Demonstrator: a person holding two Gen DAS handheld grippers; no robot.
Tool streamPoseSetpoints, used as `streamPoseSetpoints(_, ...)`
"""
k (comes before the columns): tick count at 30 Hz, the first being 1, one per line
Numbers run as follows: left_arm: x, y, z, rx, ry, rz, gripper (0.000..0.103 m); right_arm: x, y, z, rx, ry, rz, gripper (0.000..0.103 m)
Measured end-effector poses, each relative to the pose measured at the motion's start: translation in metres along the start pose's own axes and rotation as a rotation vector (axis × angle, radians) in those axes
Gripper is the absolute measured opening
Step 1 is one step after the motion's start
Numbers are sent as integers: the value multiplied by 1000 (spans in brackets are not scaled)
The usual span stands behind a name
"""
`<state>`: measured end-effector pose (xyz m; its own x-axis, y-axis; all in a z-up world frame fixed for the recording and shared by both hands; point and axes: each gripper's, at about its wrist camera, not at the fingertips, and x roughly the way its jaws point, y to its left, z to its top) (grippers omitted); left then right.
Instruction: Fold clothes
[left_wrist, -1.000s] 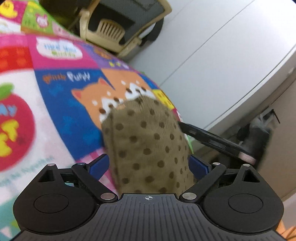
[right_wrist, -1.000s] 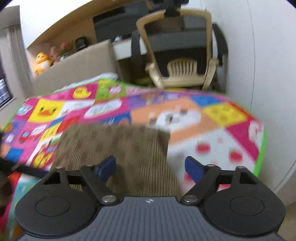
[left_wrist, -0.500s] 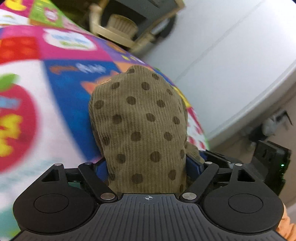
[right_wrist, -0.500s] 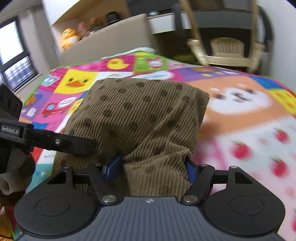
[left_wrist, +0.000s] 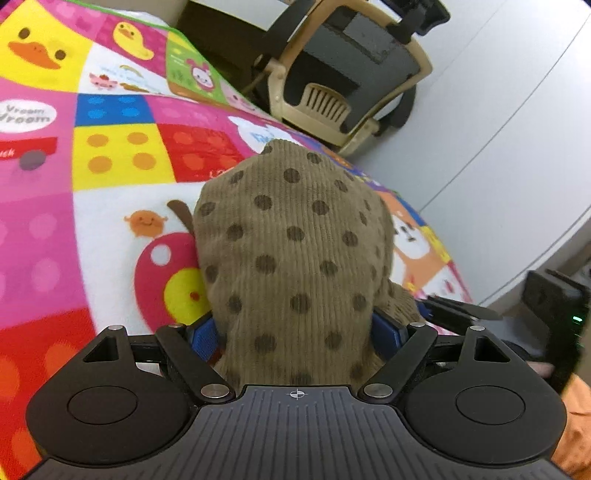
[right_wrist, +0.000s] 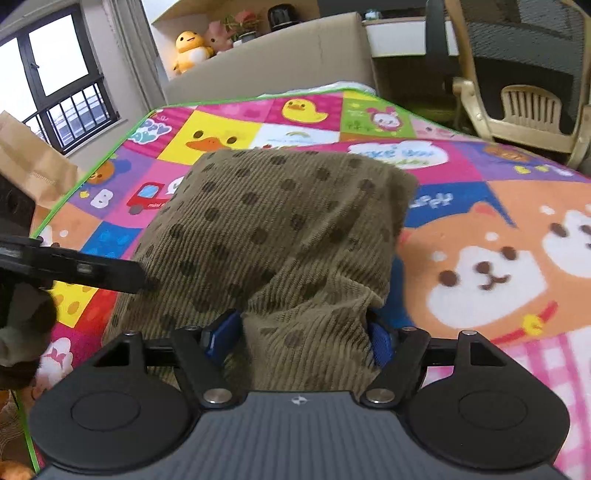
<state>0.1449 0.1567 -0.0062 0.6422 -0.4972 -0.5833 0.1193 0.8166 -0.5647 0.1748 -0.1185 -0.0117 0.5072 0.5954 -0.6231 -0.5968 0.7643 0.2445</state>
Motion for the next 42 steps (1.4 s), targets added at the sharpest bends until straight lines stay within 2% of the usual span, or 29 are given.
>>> streamPoseSetpoints(2,-14,7,-7,-46,-20,-44,82,-18,4,0,-52,-54,-34,73)
streamPoseSetpoints(4,-25,14,-14,-83,-35,-73,69,-39,18,-1,-172,-132,-61,73)
streamPoseSetpoints(6,-32,16,-18,-93,-33,-84,45,-59,45,-9,-360,-205,-63,73)
streamPoseSetpoints(7,-33,14,-18,-91,-31,-91,41,-66,59,-13,-448,-228,-52,73)
streamPoseSetpoints(9,-36,9,-18,-81,-32,-106,30,-65,82,-21,-519,-207,12,73)
streamPoseSetpoints(11,-39,0,-15,-68,-39,-126,23,-52,101,-32,-577,-166,57,73)
streamPoseSetpoints(12,-40,-5,-15,-61,-44,-136,23,-45,110,-38,-610,-149,70,73)
streamPoseSetpoints(13,-42,-10,-14,-53,-49,-145,23,-38,116,-43,-653,-145,57,68)
streamPoseSetpoints(14,-45,-14,-14,-43,-53,-147,19,-32,121,-46,-684,-152,29,58)
streamPoseSetpoints(15,-48,-18,-14,-32,-58,-146,19,-30,123,-45,-697,-172,-4,23)
streamPoseSetpoints(16,-50,-21,-15,-22,-58,-138,19,-29,123,-42,-695,-193,-32,6)
streamPoseSetpoints(18,-56,-26,-17,-3,-54,-114,19,-44,113,-26,-622,-252,-51,5)
streamPoseSetpoints(21,-62,-31,-20,38,-43,-107,19,-67,102,-17,-616,-259,-54,3)
streamPoseSetpoints(22,-65,-35,-21,57,-43,-111,19,-70,100,-22,-629,-233,-48,2)
streamPoseSetpoints(24,-71,-42,-19,90,-60,-131,20,-72,96,-35,-632,-179,-27,2)
streamPoseSetpoints(25,-74,-46,-16,105,-83,-138,20,-73,95,-34,-615,-185,-23,2)
streamPoseSetpoints(26,-78,-47,-13,111,-107,-140,28,-73,94,-32,-598,-191,-19,2)
streamPoseSetpoints(27,-81,-48,-8,111,-135,-137,40,-74,92,-30,-580,-196,-14,0)
streamPoseSetpoints(28,-84,-49,-4,114,-164,-126,46,-75,91,-28,-563,-202,-10,0)
streamPoseSetpoints(29,-86,-50,-3,134,-183,-105,57,-76,90,-27,-546,-208,-5,0)
streamPoseSetpoints(31,-88,-55,-5,192,-207,-56,68,-77,87,-23,-511,-219,3,0)
streamPoseSetpoints(33,-86,-61,-17,256,-199,-11,83,-78,84,-17,-476,-235,11,0)
streamPoseSetpoints(36,-75,-71,-41,366,-146,68,92,-75,83,-19,-499,-225,-12,1)
streamPoseSetpoints(38,-61,-77,-54,447,-111,150,93,-73,82,-26,-531,-202,-31,2)
streamPoseSetpoints(39,-53,-79,-60,493,-108,193,93,-71,82,-29,-547,-191,-41,5)
streamPoseSetpoints(41,-37,-83,-68,586,-112,278,93,-69,81,-36,-578,-168,-61,20)
streamPoseSetpoints(42,-32,-82,-70,609,-113,301,92,-67,81,-39,-594,-157,-71,48)
